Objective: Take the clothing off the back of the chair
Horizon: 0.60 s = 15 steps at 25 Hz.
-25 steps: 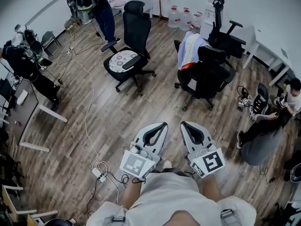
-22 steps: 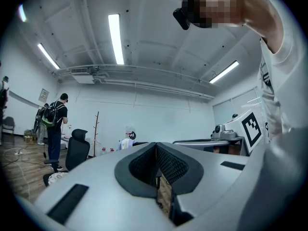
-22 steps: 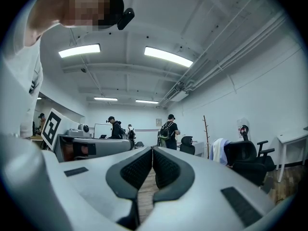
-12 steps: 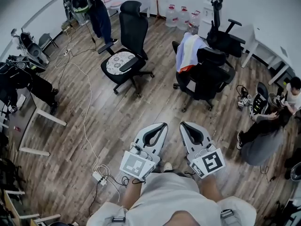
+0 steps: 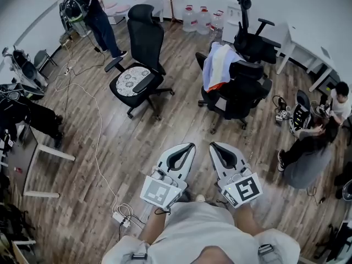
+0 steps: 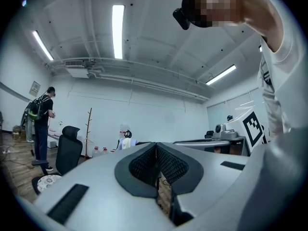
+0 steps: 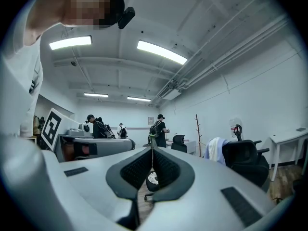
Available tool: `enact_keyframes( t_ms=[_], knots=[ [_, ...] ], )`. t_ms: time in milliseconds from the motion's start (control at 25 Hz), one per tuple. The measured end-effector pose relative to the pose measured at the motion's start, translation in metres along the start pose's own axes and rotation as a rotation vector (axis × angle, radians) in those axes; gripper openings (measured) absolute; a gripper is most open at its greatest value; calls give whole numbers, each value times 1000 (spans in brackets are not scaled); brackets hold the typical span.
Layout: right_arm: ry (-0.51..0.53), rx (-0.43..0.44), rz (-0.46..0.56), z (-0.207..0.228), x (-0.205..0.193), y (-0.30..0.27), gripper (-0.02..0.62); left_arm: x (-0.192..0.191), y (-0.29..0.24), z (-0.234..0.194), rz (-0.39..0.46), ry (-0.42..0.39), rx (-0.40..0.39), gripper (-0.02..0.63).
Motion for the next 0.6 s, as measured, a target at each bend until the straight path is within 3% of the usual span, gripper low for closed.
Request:
enact_keyframes(
  t_ms=[600],
  knots=[
    [17, -96, -17, 9, 3, -84, 21, 8, -25, -94, 6, 10, -77, 18]
  ],
)
Point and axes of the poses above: the fingertips, and each gripper's own axes: y backward along the fingers, z to its right, x out of its top, the point moved 5 cm from there along y, backward along the fingers, and after that the axes turned 2 degrees about -z, right-handed, at the moved point
